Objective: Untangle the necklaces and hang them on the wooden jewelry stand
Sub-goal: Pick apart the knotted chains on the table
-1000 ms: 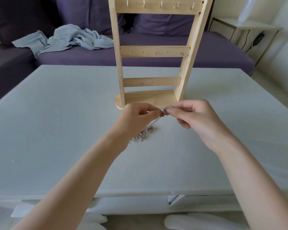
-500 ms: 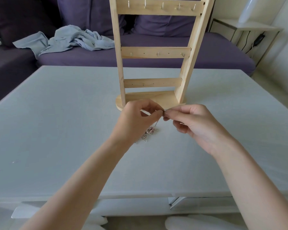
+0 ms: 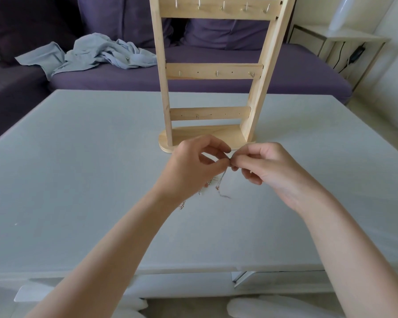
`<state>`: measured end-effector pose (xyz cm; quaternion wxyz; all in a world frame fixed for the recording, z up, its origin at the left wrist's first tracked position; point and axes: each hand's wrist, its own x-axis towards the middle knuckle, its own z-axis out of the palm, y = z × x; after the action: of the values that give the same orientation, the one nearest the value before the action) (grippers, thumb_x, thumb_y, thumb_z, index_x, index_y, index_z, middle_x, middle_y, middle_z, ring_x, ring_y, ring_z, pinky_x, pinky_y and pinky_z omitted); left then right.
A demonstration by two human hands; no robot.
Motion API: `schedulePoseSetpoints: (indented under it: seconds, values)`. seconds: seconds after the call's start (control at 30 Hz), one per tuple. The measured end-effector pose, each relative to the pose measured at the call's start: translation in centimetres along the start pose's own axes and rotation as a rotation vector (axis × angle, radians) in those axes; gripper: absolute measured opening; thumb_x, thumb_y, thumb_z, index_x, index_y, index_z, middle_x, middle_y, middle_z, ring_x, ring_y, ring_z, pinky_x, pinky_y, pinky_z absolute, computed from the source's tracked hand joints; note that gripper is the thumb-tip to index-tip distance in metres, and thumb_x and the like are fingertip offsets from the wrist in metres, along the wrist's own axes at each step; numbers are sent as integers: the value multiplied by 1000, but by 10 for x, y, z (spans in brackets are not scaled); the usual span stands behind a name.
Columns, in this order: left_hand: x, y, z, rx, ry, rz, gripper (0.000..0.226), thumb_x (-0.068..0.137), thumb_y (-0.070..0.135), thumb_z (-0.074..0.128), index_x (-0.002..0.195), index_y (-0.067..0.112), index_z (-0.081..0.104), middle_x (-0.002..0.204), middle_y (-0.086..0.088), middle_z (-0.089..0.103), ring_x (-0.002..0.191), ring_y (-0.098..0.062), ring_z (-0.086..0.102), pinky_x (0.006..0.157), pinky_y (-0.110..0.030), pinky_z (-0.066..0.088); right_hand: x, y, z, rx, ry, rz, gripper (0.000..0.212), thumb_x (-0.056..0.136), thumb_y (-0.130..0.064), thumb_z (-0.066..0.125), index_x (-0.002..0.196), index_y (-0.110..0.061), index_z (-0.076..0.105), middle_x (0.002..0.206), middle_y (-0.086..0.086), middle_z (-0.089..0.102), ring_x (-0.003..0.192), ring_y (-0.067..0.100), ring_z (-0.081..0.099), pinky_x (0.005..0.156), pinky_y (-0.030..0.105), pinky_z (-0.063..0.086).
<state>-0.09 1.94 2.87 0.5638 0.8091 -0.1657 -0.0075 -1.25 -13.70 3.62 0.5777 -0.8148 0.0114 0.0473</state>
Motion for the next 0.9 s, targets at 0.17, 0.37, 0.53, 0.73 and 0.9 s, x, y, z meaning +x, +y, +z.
schedulePoseSetpoints:
  seconds: [0.17, 0.37, 0.53, 0.73, 0.9]
  values:
    - [2, 2, -5, -222, -83, -161, 15, 85, 6, 65, 87, 20, 62, 69, 11, 66, 62, -8, 52, 49, -17, 44, -3, -5, -5, -63, -82, -45, 16, 87, -8, 60, 71, -12, 63, 53, -9, 52, 43, 2, 40, 46, 10, 32]
    - [1, 2, -6, -238, -225, -169, 20, 82, 3, 68, 92, 19, 61, 76, 5, 64, 68, -9, 57, 61, -19, 47, -6, -7, -5, -40, -170, -23, 22, 88, -3, 53, 68, -9, 59, 53, -6, 51, 47, 6, 41, 46, 15, 30]
    - [1, 1, -3, -203, -182, -174, 29, 76, 7, 75, 95, 21, 57, 71, 10, 65, 71, -10, 59, 72, -29, 42, -5, -4, -3, -74, -181, -31, 17, 86, -5, 51, 70, -5, 57, 50, -4, 45, 44, 6, 36, 48, 19, 28]
    - [0, -3, 2, -414, -156, -288, 36, 69, 7, 71, 95, 18, 49, 79, -1, 61, 69, -15, 49, 73, -28, 44, -4, -4, -7, -66, -183, -91, 21, 90, -4, 56, 71, -10, 62, 51, -8, 50, 45, 4, 39, 47, 14, 30]
    - [1, -3, 6, -657, -178, -375, 28, 82, -3, 60, 92, 19, 47, 75, 2, 54, 66, -12, 45, 67, -22, 43, -3, 0, -6, 45, -164, -90, 18, 89, 0, 52, 72, -4, 58, 53, -4, 46, 50, 9, 37, 46, 16, 28]
